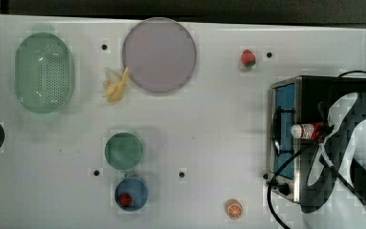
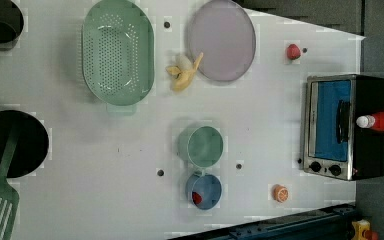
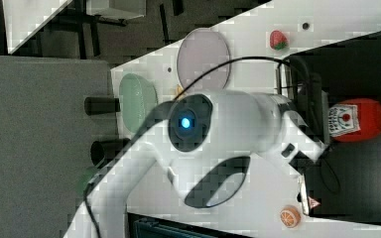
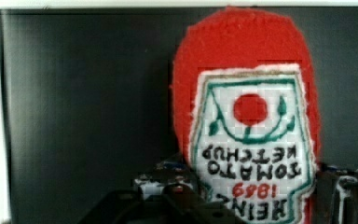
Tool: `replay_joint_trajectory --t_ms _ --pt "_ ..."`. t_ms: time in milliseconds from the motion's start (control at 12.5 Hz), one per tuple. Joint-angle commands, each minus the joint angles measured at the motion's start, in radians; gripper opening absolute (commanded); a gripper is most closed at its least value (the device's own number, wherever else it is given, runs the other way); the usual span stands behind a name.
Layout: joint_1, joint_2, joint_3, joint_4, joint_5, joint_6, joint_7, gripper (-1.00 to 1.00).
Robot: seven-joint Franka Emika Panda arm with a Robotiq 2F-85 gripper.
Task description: Pick Ketchup from oven and place it on table.
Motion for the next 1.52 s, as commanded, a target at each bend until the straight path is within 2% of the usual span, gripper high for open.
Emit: replay_joint_trajectory --t_ms 80,400,640,960,1200,1520 --pt "0.093 -0.131 0.025 0.091 0.004 -0.121 0.0 0.27" --pt "0.206 -0.236 0.085 0.123 -0.003 -0.213 -0.004 0.27" --pt "0.267 -0.288 0.157 0.122 -0.005 -0.245 -0.004 0.27" --pt "0.318 -0.299 0.244 0.112 -0.011 -0.328 -0.004 0.27" --pt "0.349 -0.299 0.289 0.073 -0.046 -0.327 -0.002 0.27" --pt "0.391 -0.298 0.337 -0.065 -0.101 -0.259 0.005 0.27"
